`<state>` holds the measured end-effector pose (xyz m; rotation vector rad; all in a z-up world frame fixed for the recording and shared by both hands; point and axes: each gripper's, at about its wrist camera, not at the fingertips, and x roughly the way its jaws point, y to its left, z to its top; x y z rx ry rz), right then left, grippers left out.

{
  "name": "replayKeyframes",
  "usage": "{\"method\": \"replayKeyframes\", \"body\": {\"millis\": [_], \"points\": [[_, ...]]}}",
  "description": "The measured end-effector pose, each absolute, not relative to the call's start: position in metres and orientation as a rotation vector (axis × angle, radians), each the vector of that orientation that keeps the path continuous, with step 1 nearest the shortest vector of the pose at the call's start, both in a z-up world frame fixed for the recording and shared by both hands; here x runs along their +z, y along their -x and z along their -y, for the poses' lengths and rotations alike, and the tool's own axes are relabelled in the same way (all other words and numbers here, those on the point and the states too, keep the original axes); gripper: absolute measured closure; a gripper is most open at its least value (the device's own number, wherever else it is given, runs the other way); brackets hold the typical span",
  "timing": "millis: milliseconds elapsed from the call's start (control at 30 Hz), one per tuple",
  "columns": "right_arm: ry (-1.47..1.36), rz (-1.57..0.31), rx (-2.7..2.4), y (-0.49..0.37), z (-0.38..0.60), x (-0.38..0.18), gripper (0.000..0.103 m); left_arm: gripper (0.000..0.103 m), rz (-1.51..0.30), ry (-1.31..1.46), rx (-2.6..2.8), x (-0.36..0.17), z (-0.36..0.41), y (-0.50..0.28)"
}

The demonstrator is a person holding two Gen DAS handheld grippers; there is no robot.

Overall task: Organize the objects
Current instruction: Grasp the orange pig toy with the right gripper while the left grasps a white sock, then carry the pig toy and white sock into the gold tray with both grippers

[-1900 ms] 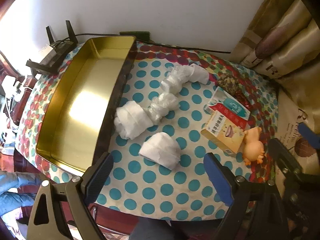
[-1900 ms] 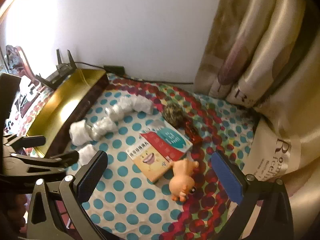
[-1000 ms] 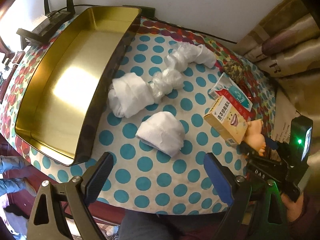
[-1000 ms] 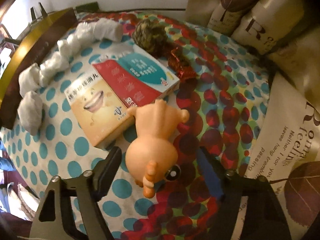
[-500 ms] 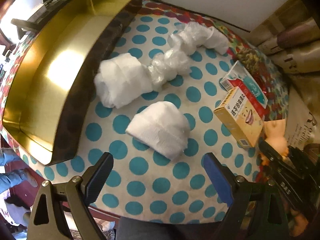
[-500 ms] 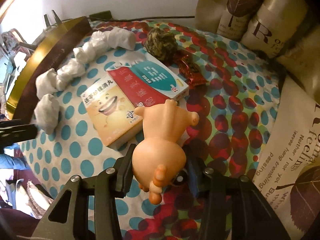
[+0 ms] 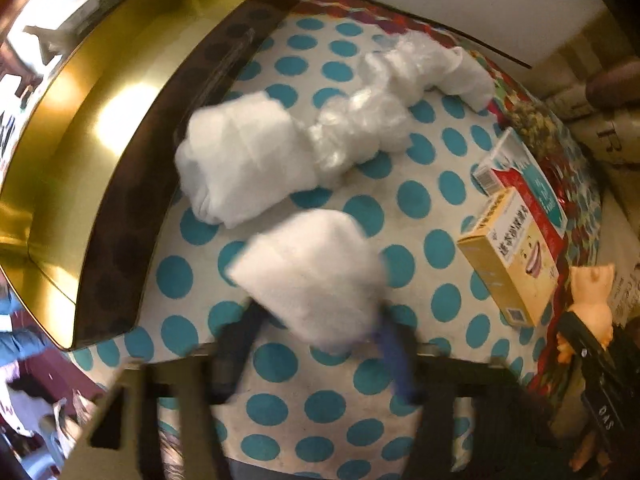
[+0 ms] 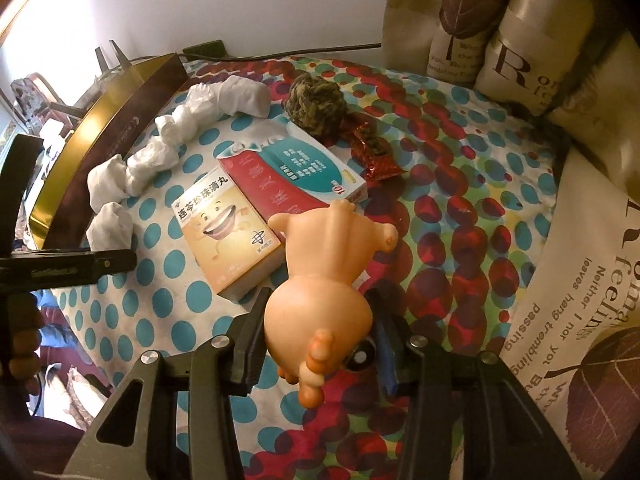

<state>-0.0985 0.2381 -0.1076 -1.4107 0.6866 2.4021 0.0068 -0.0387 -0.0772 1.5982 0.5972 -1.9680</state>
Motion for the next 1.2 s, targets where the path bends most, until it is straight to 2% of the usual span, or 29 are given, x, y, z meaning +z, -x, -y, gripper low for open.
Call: {"method": "replayKeyframes", "body": {"millis": [67,300,767,933,1200], "points": [[1.39,-0.716,2.379,0.099,-0.241,-0.108,0.06,0.071,-0.575,-1.605,-1.974,-0.074,0.035,-0.006],[1.327,-0.764,2.333,0.102,-0.245,-0.108,0.06,0.073,-0.528,-1.548,-2.017,-0.055,0.037,-0.013],[1.181,-0.83,2.251,0.107,-0.249,-0.093,0.062,0.073,-0.378,-1.373,-2.166,0.02,0.039,-0.022],[1.124,-0.836,2.225,0.111,-0.249,-0.081,0.062,0.073,-0.363,-1.332,-2.081,0.021,0.077,-0.043],[1.008,-0.842,2.154,0.135,-0.247,-0.052,0.062,0.071,-0.353,-1.426,-2.021,-0.013,0.134,-0.06]]}}
